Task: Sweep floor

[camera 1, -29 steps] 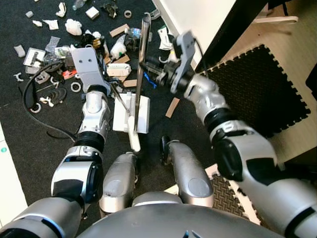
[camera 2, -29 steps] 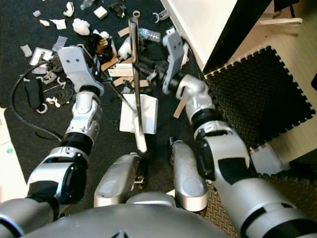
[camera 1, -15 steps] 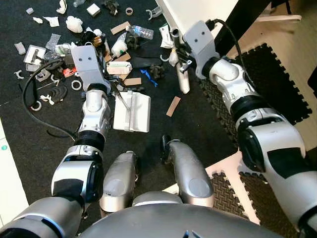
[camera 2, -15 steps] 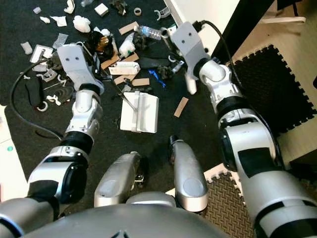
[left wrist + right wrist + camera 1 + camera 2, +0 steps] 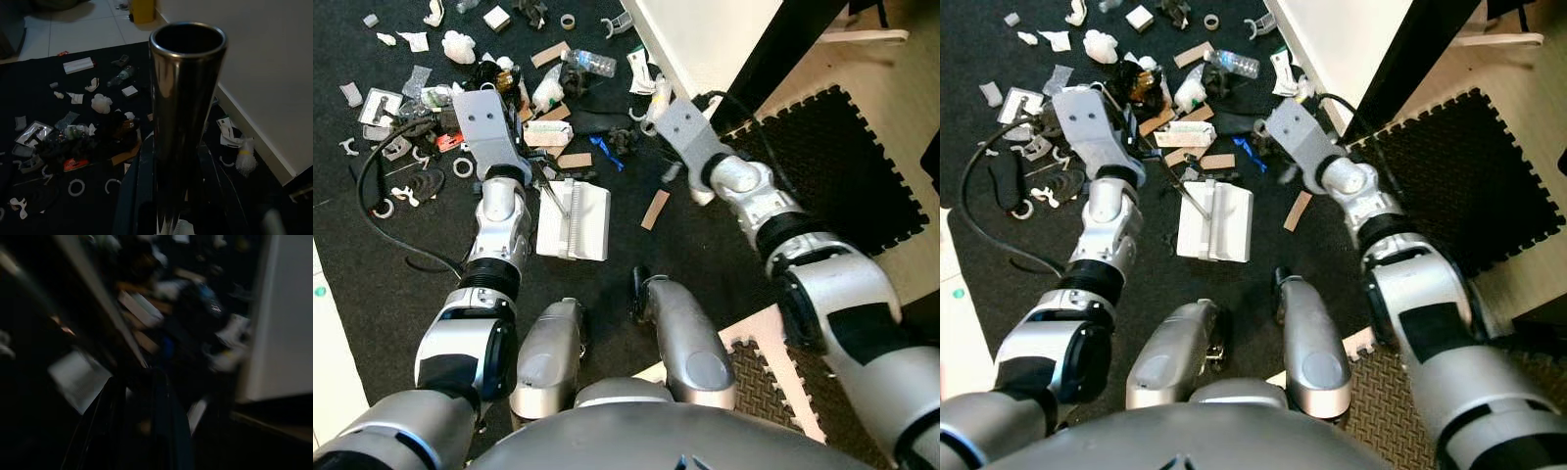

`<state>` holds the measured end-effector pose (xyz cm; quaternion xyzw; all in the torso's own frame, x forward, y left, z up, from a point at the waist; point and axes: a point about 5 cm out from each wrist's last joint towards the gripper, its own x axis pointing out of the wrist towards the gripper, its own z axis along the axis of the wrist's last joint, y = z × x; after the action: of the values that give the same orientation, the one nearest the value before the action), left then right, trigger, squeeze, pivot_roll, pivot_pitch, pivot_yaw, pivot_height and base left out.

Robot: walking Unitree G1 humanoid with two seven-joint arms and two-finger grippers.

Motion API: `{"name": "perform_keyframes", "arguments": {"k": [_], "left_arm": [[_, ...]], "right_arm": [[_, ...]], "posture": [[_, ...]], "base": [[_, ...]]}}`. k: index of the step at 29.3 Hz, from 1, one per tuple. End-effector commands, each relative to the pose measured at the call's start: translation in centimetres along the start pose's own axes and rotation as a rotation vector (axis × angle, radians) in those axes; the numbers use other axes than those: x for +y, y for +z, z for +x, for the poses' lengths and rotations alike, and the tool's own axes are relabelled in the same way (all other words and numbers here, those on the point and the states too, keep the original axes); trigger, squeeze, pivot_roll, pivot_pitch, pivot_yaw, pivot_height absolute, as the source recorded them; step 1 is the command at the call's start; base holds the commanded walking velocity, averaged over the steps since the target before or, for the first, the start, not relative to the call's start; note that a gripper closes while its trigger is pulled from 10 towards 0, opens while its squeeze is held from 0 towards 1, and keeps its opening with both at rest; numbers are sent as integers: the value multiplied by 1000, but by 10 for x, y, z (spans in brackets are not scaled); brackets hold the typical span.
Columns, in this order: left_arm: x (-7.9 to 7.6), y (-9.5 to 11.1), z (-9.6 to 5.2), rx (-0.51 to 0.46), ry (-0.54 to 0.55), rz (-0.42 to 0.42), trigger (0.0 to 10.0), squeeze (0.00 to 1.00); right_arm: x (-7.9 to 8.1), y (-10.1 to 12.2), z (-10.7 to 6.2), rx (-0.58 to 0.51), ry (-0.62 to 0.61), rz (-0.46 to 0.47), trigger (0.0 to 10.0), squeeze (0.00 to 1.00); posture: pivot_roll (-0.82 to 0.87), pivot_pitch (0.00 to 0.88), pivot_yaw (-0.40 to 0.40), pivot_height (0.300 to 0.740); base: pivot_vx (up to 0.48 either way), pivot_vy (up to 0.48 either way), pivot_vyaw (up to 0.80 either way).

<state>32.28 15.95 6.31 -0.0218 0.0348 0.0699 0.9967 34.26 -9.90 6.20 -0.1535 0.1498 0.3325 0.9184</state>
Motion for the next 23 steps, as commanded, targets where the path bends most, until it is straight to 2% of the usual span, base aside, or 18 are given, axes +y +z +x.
{"name": "perform_keyframes", "arguments": {"k": [1,4,5,7,9,10,11,12,13,20,23], "left_arm": [[4,-38,-18,185,18,15,10000,0],[3,-39,-18,186,16,15,10000,0],[3,-39,-18,186,16,15,10000,0],[2,-38,-17,187,14,15,10000,0],[2,-38,-17,187,14,15,10000,0],[2,-38,-17,187,13,14,10000,0],[2,-39,-17,188,12,15,10000,0],[2,-39,-17,188,12,15,10000,0],[1,-39,-17,189,11,16,10000,0],[0,-39,-17,191,9,13,10000,0],[-1,-38,-16,191,8,12,10000,0]], "right_arm": [[5,-8,-1,-5,10,82,10000,0],[16,0,6,-64,17,225,10000,0],[16,0,6,-64,17,225,10000,0],[26,10,12,-136,46,354,10000,0],[26,10,12,-136,46,354,10000,0],[29,13,14,-160,62,388,10000,0],[36,28,18,-257,133,496,10000,0],[36,28,18,-257,133,496,10000,0],[39,38,20,-317,172,562,10000,0],[37,60,22,-441,202,669,10000,0],[27,75,19,-525,225,692,10000,0]], "posture": [[83,222,-11,740],[77,215,-11,740],[77,215,-11,740],[76,212,-11,740],[76,212,-11,740],[76,212,-11,740],[75,209,-11,740],[75,209,-11,740],[75,209,-11,740],[67,203,-16,740],[67,206,-17,740]], "base": [[0,0,0],[0,0,0],[0,0,0],[0,0,0],[0,0,0],[0,0,0],[0,0,0],[0,0,0],[0,0,0],[0,0,0],[0,0,0]]}}
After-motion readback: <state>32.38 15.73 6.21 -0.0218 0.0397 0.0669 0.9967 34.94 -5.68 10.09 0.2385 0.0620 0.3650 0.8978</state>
